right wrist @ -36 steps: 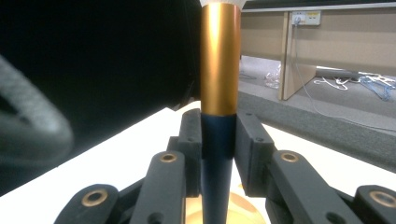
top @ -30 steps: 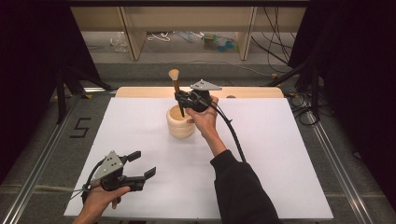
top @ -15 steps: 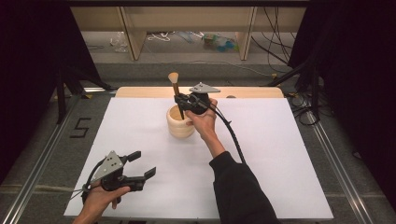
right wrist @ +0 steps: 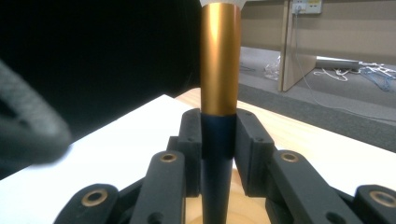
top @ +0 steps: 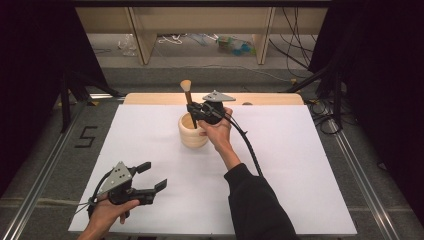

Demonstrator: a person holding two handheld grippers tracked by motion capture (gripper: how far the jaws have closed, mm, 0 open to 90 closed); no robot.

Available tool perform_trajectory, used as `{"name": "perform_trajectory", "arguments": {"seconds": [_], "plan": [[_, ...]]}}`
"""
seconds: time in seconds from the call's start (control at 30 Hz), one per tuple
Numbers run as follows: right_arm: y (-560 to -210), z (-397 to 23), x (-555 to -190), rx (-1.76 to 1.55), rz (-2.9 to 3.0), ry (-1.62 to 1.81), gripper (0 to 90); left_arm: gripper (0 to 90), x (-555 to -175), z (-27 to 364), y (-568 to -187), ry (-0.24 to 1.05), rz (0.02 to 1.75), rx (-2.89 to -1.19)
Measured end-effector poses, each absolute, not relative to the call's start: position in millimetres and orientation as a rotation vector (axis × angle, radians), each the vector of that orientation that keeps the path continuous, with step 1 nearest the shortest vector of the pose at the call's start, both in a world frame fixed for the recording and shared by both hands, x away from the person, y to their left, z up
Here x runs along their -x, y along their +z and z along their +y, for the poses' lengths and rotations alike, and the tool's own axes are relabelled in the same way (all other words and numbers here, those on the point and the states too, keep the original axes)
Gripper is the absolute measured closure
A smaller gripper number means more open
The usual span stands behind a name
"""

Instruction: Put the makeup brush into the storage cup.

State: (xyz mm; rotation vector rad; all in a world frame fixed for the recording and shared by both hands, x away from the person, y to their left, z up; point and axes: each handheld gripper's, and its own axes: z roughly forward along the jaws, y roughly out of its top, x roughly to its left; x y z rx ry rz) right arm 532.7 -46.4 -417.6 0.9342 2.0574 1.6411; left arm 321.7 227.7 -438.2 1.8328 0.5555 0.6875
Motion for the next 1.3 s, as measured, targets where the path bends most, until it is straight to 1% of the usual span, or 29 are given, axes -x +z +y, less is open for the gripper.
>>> {"name": "perform_trajectory", "arguments": {"seconds": [0.87,0.93,1.1,1.3], "plan": [[-435.8,-47.2,-530.1,-0.949,2.077,1.627,73.7,17.8,-321.3,227.8,-437.8,0.686,0.551,-1.834],[-436.7,-48.3,-529.9,-0.958,2.086,1.604,63.9,17.8,-321.4,227.8,-437.8,0.686,0.551,-1.834],[-431.3,-51.4,-527.2,-0.956,2.075,1.600,61.9,17.8,-321.5,227.7,-437.9,0.686,0.551,-1.834],[-422.8,-54.6,-524.1,-0.942,2.065,1.606,56.4,17.8,-321.4,227.6,-437.9,0.685,0.549,-1.835]]}}
